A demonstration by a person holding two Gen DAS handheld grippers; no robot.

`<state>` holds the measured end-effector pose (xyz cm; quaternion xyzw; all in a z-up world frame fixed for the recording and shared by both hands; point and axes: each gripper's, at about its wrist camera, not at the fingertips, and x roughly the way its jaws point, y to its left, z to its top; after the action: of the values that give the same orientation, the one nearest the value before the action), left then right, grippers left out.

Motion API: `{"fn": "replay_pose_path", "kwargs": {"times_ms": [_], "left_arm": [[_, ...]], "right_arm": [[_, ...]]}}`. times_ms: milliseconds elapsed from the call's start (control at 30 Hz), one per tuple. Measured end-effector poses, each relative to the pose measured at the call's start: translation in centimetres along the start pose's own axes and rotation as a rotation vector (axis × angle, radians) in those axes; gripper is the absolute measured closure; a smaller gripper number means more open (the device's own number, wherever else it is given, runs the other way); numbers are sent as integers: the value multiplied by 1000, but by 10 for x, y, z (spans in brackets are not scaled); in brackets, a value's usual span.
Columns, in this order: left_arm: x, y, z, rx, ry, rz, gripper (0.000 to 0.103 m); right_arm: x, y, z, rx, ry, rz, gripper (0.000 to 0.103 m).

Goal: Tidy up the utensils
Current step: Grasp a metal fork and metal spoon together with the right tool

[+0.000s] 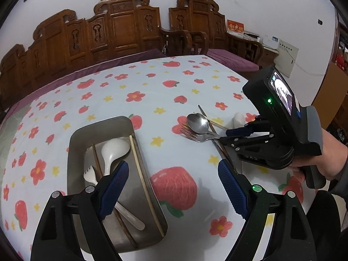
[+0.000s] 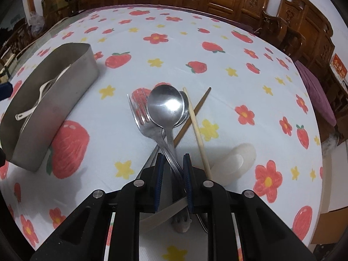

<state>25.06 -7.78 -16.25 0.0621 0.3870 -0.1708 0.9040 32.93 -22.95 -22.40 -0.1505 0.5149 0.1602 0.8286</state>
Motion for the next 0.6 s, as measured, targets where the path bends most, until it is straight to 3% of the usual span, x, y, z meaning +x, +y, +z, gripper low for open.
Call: {"fn": "replay_pose_path", "kwargs": {"times_ms": [200,367,600], "left_arm": [[1,-1,0,1,0,0,22],[1,-2,0,11,1,2,22],[0,-3,0,15,0,3,22]], "right_arm": [[-5,10,-2,-32,9,29,95],[-11,15,-6,-13,11,77,95],[-8,17,-7,-8,15,71,93]]}}
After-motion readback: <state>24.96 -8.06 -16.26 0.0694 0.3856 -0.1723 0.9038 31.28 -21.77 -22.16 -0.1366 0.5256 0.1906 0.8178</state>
